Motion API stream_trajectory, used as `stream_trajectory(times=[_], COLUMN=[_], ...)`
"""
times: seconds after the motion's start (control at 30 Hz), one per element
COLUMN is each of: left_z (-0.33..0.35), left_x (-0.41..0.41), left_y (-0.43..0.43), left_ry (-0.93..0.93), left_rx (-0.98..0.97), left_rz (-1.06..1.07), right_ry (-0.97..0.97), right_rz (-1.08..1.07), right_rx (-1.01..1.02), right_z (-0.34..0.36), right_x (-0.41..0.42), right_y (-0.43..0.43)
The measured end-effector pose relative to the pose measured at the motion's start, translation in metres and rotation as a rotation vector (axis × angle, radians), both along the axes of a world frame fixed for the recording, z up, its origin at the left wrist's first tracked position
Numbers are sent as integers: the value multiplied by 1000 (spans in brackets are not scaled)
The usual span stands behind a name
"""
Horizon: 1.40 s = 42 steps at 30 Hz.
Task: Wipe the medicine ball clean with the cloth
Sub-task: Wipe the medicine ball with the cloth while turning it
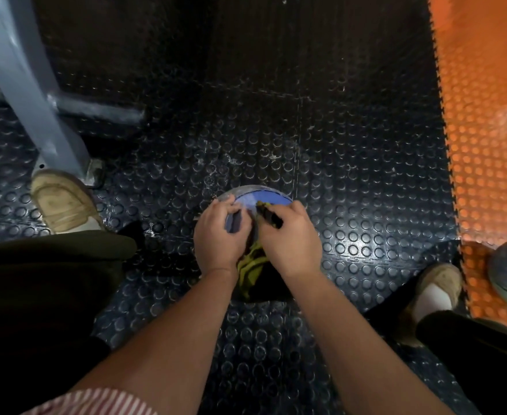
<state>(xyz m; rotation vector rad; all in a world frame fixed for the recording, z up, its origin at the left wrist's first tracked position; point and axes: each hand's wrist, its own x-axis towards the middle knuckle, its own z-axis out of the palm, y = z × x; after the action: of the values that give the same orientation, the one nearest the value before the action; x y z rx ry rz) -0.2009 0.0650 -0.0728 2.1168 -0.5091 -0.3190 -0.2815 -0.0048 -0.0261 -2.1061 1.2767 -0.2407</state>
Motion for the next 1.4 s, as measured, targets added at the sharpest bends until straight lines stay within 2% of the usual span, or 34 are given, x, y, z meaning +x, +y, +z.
stream_trajectory(times=[0.17,0.3,0.43,0.5,0.6,0.7,0.77,0.83,0.93,1.0,1.07,1.13,1.23,1.3,1.4], left_z=[4,5,1,-1,-3,0,5,9,14,13,12,12,13,14,18], left_x=[6,2,-1,-1,0,6,11,12,9,8,9,13,15,15,22], left_y=[-6,-3,1,2,3,-3,-8,-11,-12,-11,-8,-5,3,10,14], left_ry=[156,120,16,-3,61,183,214,248,282,195,49,-34,-99,-151,-94], left_rx=[-48,-81,-77,-78,-105,-115,-61,-24,-37,-40,-12,27,264,364,518], left_rz=[59,40,10,35,67,112,142,171,176,114,-21,-181,-434,-570,-729], right_ry=[-255,-312,-247,-157,46,79,19,-123,-270,-326,-386,-420,-419,-375,-155], right_rz=[2,-60,-1,-11,-24,12,14,16,-48,-82,-69,-62,-113,-135,-53], right_rx=[-113,-52,-167,-125,35,19,-72,-150,-112,-59,-39,64,249,290,164], right_z=[-19,-34,-22,-9,5,7,0,-15,-32,-37,-34,-30,-21,-10,5], right_x=[-32,-67,-53,-29,8,21,7,-21,-59,-64,-61,-56,-49,-40,-16], right_y=[33,60,43,24,-12,-25,-8,18,48,49,42,33,19,5,-19])
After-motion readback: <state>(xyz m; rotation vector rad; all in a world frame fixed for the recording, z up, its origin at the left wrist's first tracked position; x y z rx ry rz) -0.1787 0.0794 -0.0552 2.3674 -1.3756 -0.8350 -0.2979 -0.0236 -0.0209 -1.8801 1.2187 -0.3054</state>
